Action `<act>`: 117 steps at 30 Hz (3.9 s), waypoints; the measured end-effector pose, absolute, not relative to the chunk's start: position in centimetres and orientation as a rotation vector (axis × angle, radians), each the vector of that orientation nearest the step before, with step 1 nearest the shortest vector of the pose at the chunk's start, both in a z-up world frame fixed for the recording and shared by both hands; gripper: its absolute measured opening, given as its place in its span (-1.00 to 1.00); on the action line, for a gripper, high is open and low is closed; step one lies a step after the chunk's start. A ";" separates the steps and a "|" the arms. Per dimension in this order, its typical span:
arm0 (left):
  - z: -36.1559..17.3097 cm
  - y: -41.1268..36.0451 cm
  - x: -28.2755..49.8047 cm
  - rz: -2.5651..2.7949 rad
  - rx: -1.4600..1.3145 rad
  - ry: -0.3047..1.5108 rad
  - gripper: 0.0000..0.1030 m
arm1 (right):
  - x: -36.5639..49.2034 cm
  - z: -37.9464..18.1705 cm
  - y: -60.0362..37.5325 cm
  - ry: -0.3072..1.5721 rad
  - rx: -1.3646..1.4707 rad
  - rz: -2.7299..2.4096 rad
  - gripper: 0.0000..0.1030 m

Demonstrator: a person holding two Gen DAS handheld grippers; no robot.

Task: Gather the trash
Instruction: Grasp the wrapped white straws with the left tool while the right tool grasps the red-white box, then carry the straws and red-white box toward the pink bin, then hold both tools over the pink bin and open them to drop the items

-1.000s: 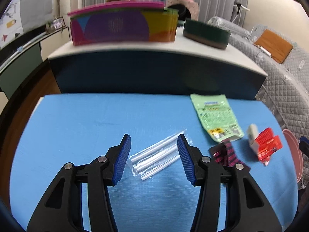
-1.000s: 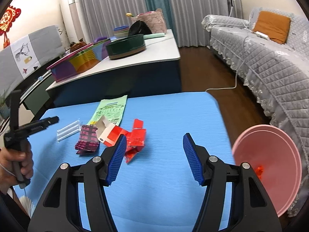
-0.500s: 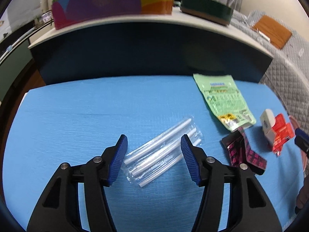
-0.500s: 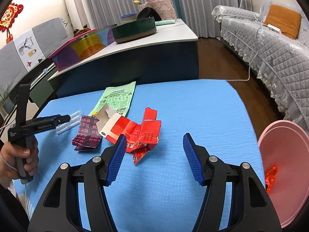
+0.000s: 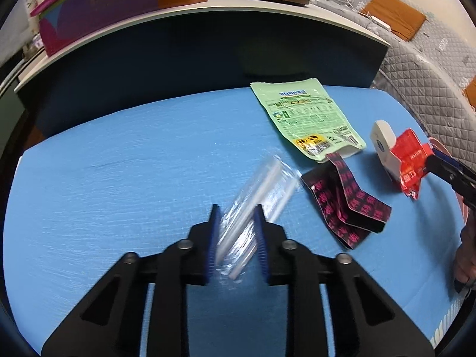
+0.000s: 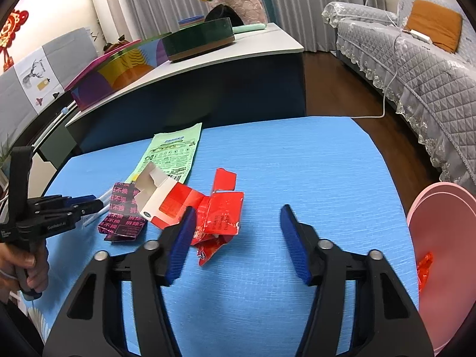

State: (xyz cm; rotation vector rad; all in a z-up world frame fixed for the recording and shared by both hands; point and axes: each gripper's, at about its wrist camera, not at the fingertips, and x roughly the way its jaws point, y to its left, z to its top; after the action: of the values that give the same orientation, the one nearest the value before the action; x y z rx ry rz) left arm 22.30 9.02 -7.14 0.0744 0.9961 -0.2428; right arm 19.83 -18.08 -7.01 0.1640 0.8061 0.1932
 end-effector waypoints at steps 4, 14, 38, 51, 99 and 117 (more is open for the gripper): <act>-6.7 9.1 22.2 -0.248 0.061 0.988 -0.86 | 19.8 -7.0 -18.1 0.809 0.167 0.199 -0.48; -4.8 8.2 20.6 -0.262 0.039 0.918 -0.90 | 18.1 -5.3 -17.4 0.748 0.095 0.205 -0.55; 1.1 3.1 14.2 -0.254 -0.048 0.760 -0.90 | 11.2 2.7 -19.4 0.619 0.004 0.181 -0.57; 3.4 -0.9 10.3 -0.236 -0.066 0.720 -0.91 | 7.8 7.3 -22.3 0.568 -0.029 0.172 -0.57; 3.1 -16.9 8.9 -0.409 0.020 0.720 -0.91 | 4.2 4.2 -36.9 0.562 0.109 -0.141 -0.57; 2.5 -25.9 12.6 -0.484 0.048 0.754 -0.90 | 6.1 4.4 -44.6 0.525 0.237 -0.268 -0.57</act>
State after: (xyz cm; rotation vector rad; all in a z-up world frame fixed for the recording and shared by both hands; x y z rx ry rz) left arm 12.62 -25.91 2.53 0.0480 0.7538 -0.4844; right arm 6.11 -44.60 4.39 0.2375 0.5249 -0.2679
